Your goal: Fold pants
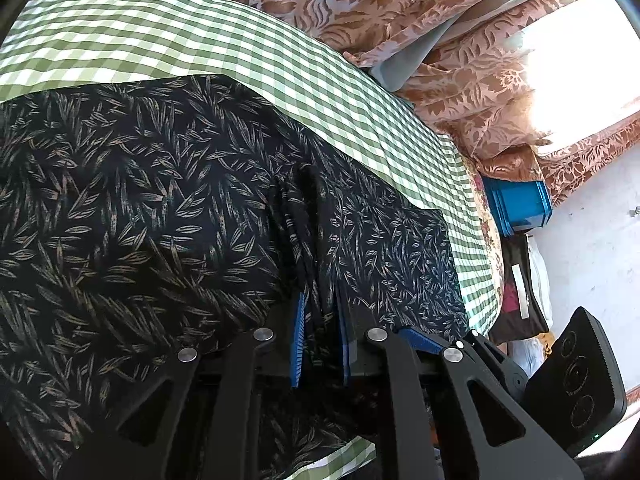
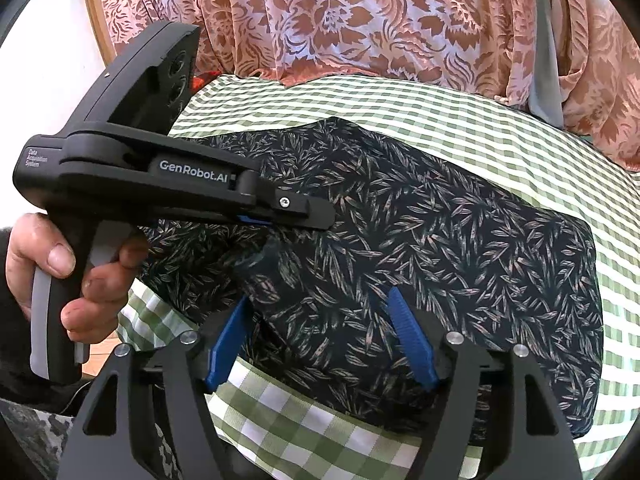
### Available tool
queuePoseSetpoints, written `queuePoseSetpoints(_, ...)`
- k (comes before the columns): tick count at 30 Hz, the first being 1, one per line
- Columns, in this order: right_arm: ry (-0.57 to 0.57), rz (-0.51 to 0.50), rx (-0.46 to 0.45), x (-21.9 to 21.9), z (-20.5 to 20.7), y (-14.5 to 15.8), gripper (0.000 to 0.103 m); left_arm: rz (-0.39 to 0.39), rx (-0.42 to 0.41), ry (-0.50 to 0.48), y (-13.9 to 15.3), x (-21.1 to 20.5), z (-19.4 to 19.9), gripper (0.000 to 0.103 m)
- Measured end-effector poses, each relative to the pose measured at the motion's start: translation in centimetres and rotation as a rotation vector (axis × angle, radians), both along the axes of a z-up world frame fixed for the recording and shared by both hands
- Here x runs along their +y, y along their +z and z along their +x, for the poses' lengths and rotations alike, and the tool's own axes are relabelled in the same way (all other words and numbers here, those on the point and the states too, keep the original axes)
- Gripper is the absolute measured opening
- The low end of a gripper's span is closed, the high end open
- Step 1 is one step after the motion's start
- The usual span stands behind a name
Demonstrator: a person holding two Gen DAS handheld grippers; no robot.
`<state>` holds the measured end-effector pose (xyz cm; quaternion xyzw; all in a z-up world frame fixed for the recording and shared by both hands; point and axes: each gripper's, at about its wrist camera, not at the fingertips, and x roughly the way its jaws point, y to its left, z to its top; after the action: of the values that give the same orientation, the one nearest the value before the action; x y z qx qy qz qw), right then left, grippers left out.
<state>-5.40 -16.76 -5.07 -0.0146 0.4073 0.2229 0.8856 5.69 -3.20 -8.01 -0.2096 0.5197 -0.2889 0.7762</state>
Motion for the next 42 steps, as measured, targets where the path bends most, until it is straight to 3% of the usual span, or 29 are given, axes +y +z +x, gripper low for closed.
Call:
queuePoseSetpoints(37,-0.041,-0.064,-0.004,-0.7,-0.8,0.2,0.085,0.052,-0.024,0.005,0.5,0.0,-1.2,0.013)
queuePoseSetpoints(39,-0.032,-0.027,-0.006,-1.6,-1.0,0.8,0.085,0.033,-0.033,0.004,1.3,0.1,-1.5,0.013)
queuePoseSetpoints(42,-0.087,0.128,0.001,-6.0,-1.0,2.9,0.085,0.005,-0.034,-0.003,2.1,0.4,-1.5,0.012)
